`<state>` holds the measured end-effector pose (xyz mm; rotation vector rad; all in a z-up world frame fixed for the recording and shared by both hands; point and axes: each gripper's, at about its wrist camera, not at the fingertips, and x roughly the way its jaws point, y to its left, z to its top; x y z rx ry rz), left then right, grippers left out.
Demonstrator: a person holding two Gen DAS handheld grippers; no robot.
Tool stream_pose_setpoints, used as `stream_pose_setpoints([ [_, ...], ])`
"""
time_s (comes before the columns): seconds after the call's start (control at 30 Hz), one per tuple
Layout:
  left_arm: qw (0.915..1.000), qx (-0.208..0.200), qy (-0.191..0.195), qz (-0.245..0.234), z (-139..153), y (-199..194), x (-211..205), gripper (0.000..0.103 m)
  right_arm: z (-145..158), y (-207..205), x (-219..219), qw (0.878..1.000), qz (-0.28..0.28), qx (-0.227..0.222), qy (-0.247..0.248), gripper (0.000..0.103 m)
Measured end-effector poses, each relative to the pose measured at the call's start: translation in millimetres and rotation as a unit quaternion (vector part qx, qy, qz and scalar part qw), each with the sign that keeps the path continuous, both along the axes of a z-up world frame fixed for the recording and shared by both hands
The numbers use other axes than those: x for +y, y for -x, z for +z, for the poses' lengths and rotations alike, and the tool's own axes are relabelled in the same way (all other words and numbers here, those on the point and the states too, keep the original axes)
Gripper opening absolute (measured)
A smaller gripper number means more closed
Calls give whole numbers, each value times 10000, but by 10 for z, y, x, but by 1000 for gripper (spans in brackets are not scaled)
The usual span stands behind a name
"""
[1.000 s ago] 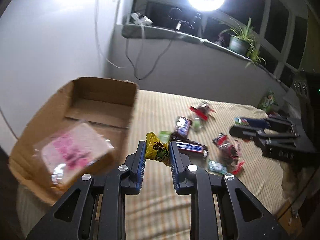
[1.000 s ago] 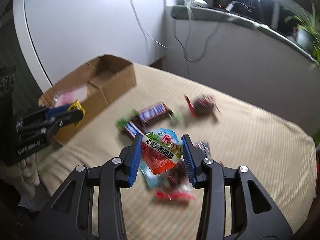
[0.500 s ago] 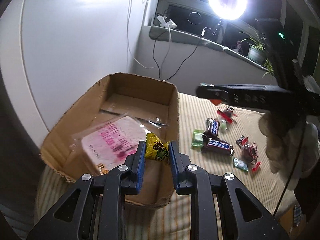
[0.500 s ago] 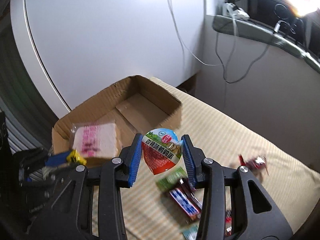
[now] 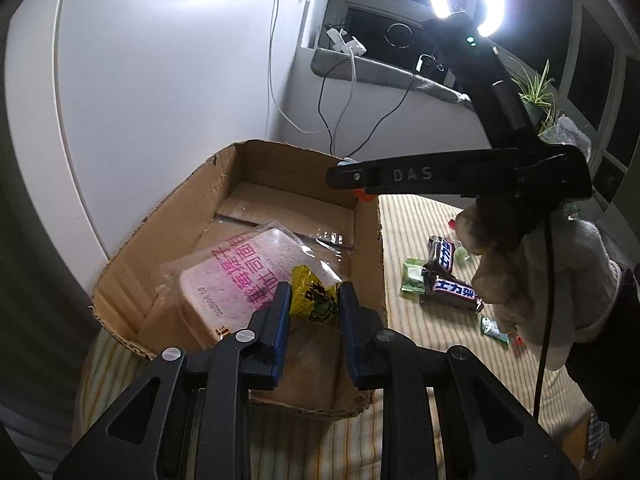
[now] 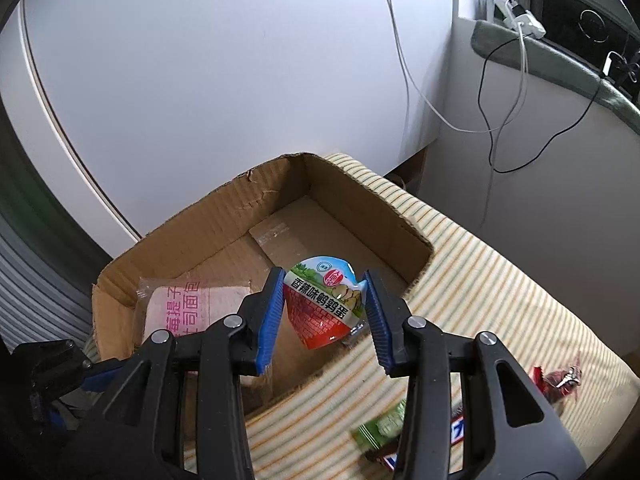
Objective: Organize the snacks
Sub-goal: 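Drop the cup snack and yellow packet into the box with both grippers, then grasp the red-wrapped cake with the right gripper while the left grasps the green mint packet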
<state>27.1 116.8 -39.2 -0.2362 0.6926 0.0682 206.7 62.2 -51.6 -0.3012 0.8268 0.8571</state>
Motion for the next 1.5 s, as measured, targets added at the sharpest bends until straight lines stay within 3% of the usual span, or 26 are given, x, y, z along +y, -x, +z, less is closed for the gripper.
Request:
stream_pose_setpoints([
  [0.07, 10000, -2, -19, -2, -2, -4, -1, 24, -31, -12, 23, 10000, 14, 13, 19, 42],
  [0.17, 10000, -5, -60, 14, -5, -6, 0, 36, -37, -15, 52, 10000, 40, -21, 43, 43],
  [0.2, 10000, -2, -80, 34, -6, -6, 2, 44, -43, -17, 63, 10000, 36, -41, 70, 48],
  [0.3, 9999, -32, -137, 95, 8, 4, 5, 54, -24, -6, 52, 9999, 7, -131, 49, 74],
  [0.4, 9998, -44, -123, 134, 17, 13, 18, 57, 12, 10, 37, 9998, 38, -187, -14, 75],
  [0.5, 9998, -66, -128, 156, 25, 31, 17, 58, 31, 25, 21, 9997, -16, -256, -2, 84],
  [0.97, 9997, -220, -81, 29, 116, 89, -138, 58, 233, 114, -398, 9990, -207, -369, -137, 84],
  [1.27, 9988, -206, 58, -432, 101, 6, -457, 55, 279, 213, -1261, 9968, -681, -348, -222, 84],
  [1.5, 9958, -24, 244, -887, -15, -147, -775, 51, 21, 329, -2030, 9918, -1273, -128, -23, 84],
])
